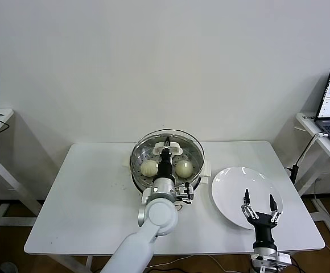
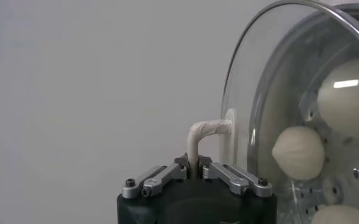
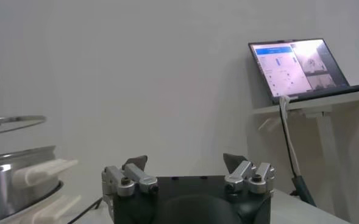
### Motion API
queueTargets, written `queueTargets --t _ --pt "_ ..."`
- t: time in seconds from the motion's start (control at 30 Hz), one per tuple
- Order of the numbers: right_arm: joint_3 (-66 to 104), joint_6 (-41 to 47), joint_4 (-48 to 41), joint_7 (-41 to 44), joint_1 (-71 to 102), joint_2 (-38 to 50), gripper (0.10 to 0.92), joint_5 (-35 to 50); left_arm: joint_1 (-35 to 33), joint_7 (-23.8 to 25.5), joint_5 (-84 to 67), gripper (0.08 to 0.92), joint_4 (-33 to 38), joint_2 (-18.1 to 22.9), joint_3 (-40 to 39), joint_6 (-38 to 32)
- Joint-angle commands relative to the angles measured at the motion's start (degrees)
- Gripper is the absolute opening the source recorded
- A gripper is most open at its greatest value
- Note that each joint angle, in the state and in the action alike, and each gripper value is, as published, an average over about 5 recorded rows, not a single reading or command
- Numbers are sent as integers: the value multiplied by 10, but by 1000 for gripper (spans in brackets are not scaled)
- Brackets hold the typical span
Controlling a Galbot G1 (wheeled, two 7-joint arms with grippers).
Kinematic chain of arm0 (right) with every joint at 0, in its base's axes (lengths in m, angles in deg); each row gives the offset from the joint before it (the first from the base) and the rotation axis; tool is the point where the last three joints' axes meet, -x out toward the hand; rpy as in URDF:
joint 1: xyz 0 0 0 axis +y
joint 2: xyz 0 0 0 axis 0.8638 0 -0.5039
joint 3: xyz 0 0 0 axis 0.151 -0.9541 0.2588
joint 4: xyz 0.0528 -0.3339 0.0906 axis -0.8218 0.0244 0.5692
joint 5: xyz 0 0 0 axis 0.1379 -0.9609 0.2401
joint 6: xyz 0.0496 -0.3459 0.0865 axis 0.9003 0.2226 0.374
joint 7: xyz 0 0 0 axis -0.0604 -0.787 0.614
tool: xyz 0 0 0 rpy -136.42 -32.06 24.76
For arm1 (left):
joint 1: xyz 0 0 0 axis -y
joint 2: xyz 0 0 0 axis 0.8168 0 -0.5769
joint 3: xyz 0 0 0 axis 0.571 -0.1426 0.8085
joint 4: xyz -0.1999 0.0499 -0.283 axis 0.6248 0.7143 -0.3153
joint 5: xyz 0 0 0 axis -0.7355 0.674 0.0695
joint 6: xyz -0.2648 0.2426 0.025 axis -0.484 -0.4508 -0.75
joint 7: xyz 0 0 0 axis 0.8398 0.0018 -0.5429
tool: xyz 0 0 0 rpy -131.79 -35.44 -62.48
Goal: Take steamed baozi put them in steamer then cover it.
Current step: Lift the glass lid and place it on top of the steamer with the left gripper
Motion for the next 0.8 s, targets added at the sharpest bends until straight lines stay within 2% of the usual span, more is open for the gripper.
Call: queueTargets --t 0.03,0.8 --pt "-1 -1 -1 0 -1 0 823 -2 1 -11 15 188 -27 15 1 -3" --pt "-4 -5 -5 2 0 2 823 -7 1 -21 17 188 -53 26 16 -9"
